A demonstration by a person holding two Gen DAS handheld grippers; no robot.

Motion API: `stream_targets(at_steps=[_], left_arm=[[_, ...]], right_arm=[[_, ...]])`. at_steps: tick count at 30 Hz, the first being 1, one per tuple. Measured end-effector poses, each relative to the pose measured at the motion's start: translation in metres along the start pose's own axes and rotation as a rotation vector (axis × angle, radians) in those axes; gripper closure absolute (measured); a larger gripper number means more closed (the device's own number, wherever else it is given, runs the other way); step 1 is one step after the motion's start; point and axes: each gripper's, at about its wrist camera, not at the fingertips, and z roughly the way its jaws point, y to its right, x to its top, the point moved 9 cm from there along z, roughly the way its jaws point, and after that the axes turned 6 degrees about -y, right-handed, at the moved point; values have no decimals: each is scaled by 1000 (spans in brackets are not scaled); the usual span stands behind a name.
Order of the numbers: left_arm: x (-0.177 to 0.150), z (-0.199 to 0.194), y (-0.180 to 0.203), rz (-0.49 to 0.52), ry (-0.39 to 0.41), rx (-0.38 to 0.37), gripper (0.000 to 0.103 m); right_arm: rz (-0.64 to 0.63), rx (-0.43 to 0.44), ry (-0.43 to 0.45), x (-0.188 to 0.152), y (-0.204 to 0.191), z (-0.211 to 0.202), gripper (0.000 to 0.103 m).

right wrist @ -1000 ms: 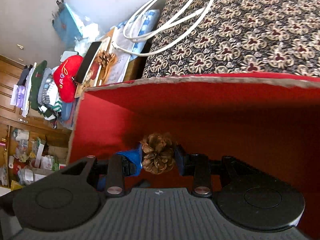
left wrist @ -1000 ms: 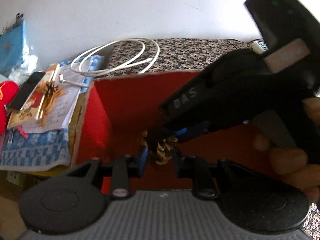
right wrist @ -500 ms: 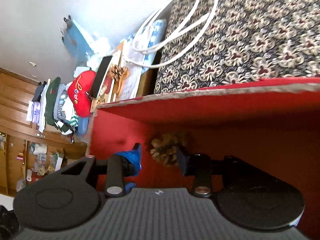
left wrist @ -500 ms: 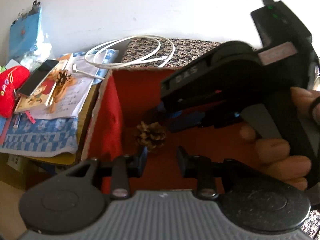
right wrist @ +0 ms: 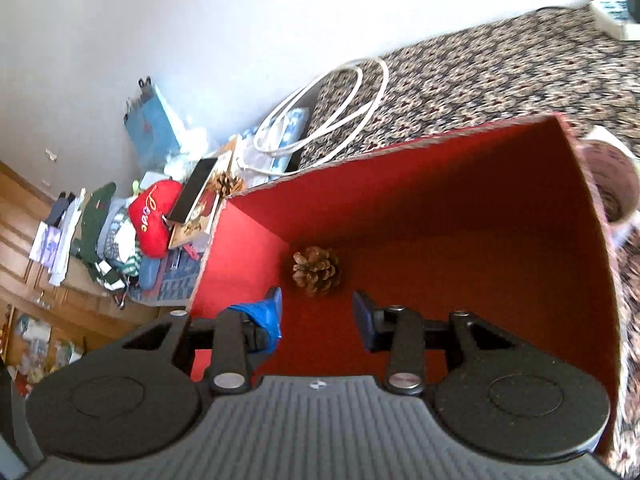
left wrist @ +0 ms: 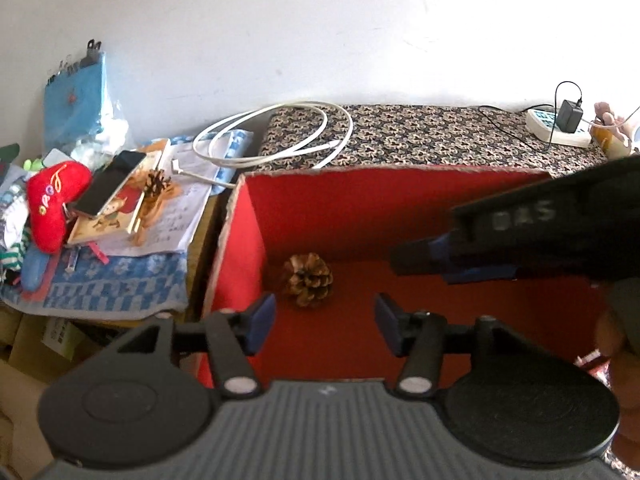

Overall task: Organize rigid objects
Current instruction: 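Open the right gripper to drop the pine cone inside the box, then move the right gripper back out to the white tape roll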

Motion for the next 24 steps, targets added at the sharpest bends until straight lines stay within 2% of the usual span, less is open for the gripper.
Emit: stream_targets(at_steps=[10,15,21,24], left_arm=[[-30,-40,6,44,27,26,44],[-43,-52,11,45,16,8,44],[-61,-63,19,65,15,15,42],[-69,-65,18,56,4,16,42]], right_arm=[[29,-102,86,-41,-1,-45,79],[31,-162,119,-58,3,-65,78],[54,-246,116,-80,18,-78,76],[117,-249,33,-91,28,-74,75]])
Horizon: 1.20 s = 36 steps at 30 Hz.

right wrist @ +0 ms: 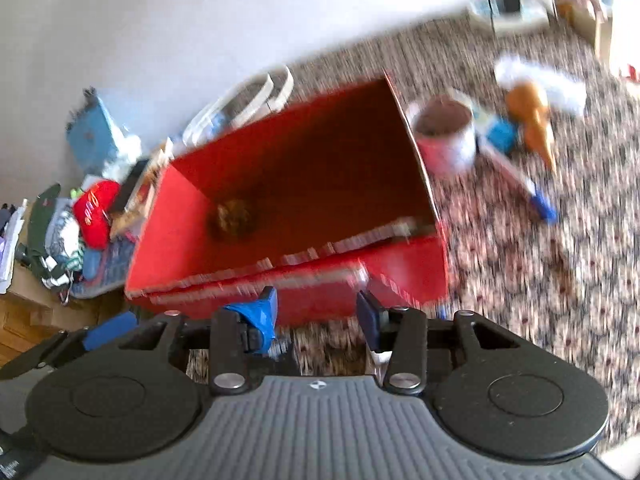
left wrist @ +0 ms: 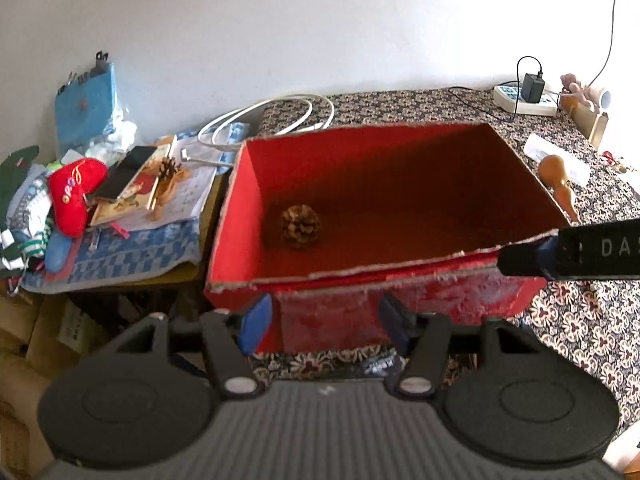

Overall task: Organize rigid objects
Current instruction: 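Move the right gripper back out to the white tape roll, then grasp the white tape roll with the right gripper and lift it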

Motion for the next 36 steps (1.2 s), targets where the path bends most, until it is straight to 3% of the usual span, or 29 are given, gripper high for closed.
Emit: stream_targets(at_steps=[3,7,10,14,17,21,30,36], left_arm=[[-8,0,1,-6,-14,4,42],[-16,1,3,-3,-26,19,41],[-23,2,12,6,-31,17,41],[-34,2,27,31,-31,-21,41],[-42,2,43,45,-25,-57,41],[-54,6,69,78,-32,-107,41],[-66,21,113,108,-17,-190,41],[-61,42,123,89,2,-170,41]], right_arm=[[17,61,-49,-5,6,1,75],[116,160,50,-5,26,-12,73],[80,156,98,-6,36,-22,72],[71,198,172,-8,56,-33,69],[134,279,176,-11,76,-34,67],[153,290,184,-16,95,-32,66],[238,440,28,-28,127,-6,66],[207,492,-54,-27,127,3,66]])
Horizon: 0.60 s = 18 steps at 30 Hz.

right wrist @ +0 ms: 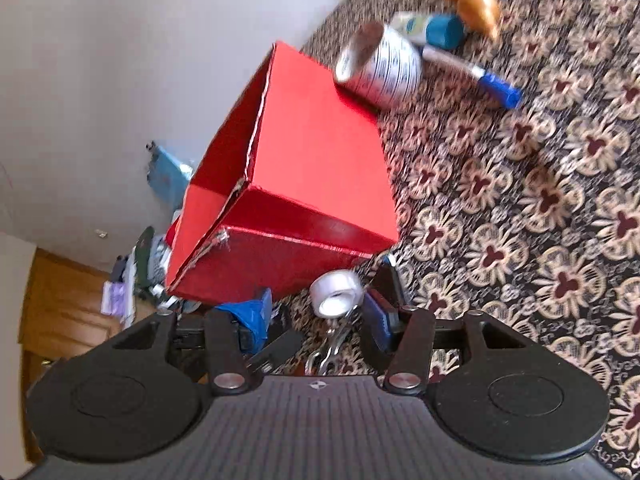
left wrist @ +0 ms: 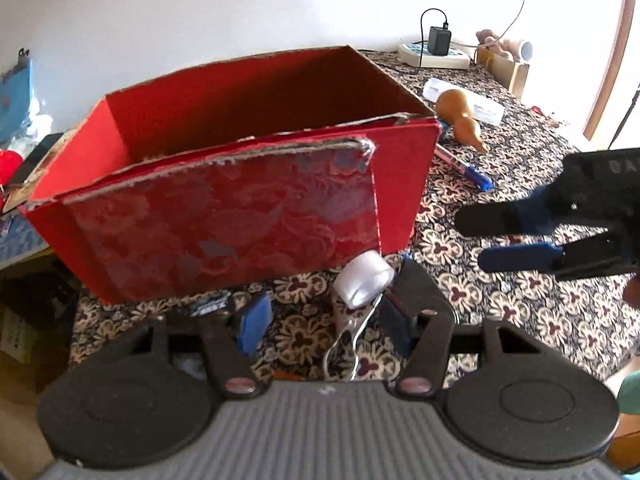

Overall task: Organize rigid objects
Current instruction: 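Grasp the white tape roll with the right gripper and lift it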

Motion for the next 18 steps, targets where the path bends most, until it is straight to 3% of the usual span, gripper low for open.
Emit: stream_targets(at_steps=[7,13,18], left_arm=[[6,18,14,-2,19,-23,46],[10,34,18,6,1,-13,61],[10,38,18,-9,-2,-29,61]], right_arm=[[7,24,-74,9,1,20,66],[-13,36,-109,19,-3,37,67],[-56,24,-153,19,-7,53,69]])
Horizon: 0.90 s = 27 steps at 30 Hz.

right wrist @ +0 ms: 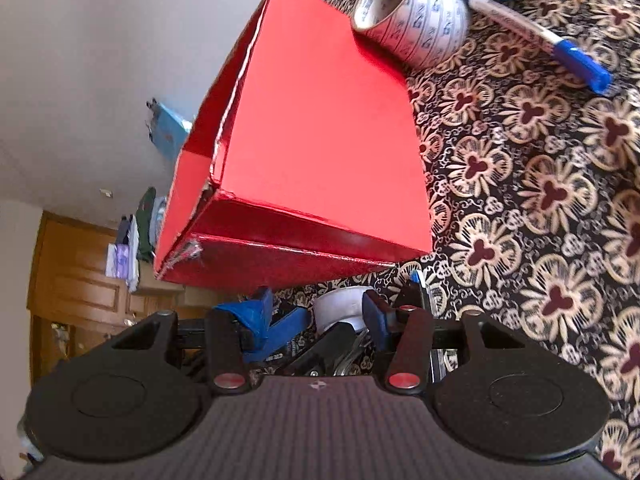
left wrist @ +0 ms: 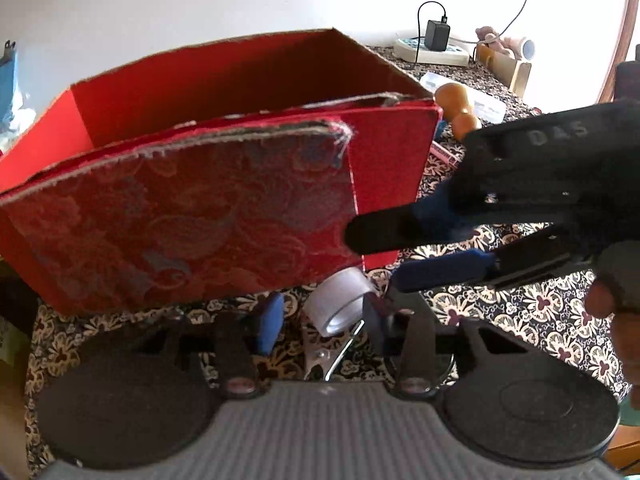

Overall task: Organize rigid objects
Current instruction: 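Grasp the white tape roll with the right gripper and lift it, then carry the tape roll with the right gripper into the red box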

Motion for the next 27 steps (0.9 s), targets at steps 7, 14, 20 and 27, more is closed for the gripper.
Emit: stream_targets(at_steps=[7,14,20,27], left_arm=[[-5,10,-1,-14,-38,-5,85],[-3,12,-7,-34,-42,-5,93],[-4,4,-10,-33,-42,-10,93],[2,-27,-4,-29,3,-25,93]], right_arm=[[-77,-82,-47,2,-1,23,72],[-121,-112,-92,-4,-9,42,77],[-136,-91,-103,-3,-17,35,78],[-175,-60,-87,-4,-31,11,78]])
